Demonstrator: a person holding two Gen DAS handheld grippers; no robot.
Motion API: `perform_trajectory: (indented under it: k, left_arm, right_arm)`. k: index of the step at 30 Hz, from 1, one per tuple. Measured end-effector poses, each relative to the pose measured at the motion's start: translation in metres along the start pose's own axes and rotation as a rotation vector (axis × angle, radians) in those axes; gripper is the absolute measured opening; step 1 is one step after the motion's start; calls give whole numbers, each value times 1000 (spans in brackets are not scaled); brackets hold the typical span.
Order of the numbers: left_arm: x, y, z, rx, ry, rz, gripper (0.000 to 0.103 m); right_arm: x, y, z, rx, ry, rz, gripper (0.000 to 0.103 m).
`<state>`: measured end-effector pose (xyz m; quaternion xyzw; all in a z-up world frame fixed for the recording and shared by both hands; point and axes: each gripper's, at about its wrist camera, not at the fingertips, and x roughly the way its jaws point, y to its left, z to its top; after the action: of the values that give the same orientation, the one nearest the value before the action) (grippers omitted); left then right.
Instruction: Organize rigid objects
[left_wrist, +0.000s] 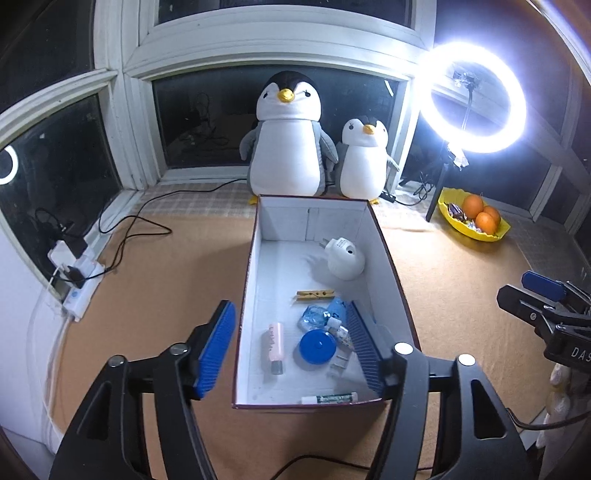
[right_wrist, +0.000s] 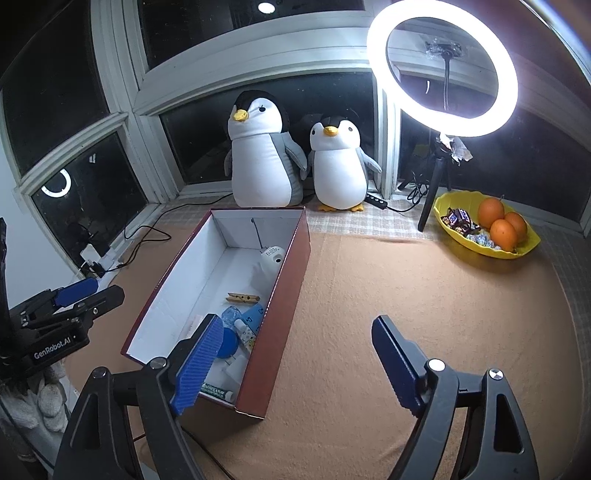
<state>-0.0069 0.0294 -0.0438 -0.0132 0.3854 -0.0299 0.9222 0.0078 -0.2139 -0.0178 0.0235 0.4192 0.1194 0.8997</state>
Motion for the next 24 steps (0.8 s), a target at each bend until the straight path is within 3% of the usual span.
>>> perform_trajectory:
  k: [8,24]
  left_arm:
    - [4,-8,-5,9,23,17,74]
    - [5,-5,-4,7,23,53,75]
  right_arm:
    - [2,-1,-6,9,13,-14,81]
    - [5,-3,-6,11,18,-13,82]
